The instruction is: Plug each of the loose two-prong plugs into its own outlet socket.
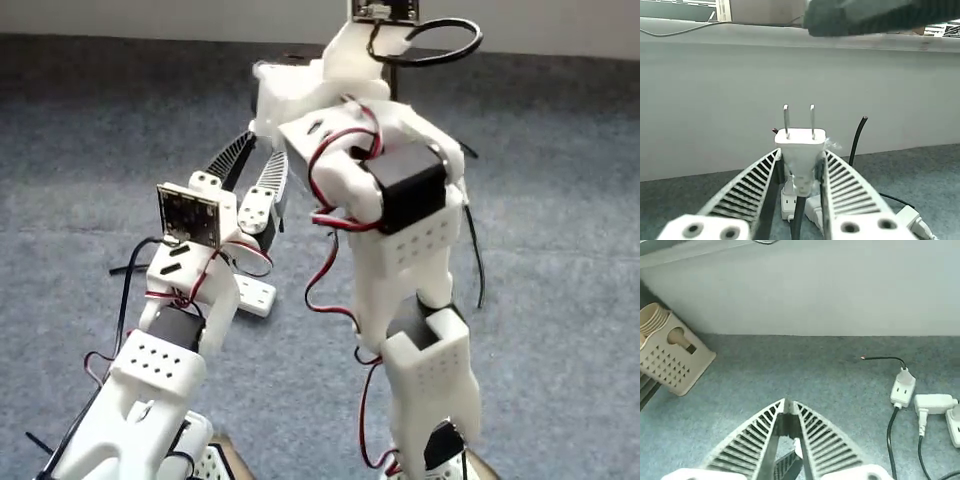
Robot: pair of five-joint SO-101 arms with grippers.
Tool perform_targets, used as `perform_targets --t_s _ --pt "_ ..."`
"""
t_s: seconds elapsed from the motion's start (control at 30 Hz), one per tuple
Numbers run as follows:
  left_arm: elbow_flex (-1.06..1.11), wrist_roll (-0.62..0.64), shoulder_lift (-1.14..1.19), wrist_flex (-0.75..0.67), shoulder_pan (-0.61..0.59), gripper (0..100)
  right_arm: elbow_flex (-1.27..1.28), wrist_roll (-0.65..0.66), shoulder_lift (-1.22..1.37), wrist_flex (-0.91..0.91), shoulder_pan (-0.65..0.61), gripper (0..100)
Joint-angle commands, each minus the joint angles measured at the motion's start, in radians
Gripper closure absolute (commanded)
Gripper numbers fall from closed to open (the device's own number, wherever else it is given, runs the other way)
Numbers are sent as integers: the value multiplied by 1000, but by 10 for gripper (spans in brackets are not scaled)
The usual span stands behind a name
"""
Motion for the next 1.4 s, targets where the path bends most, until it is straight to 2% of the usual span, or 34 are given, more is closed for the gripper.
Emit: perform_targets --t_s 0.0,0.23,0.4,0.7,0.9,1.13,1.37 --pt "-8 5 -22 -25 8 993 36 48 -102 42 -56 992" --pt "-12 6 -27 -25 8 993 414 48 -303 38 -150 992" --pt "-12 6 -33 -25 13 993 541 48 -325 18 -104 992" --pt "-13 8 -47 -25 12 993 552 48 -216 -64 -10 992" --pt "1 9 -220 -9 15 993 552 55 -140 -140 59 992" --pt "68 9 -449 97 16 993 552 55 -68 -220 140 992" --pt "76 9 -489 103 15 993 550 52 -53 -228 140 992"
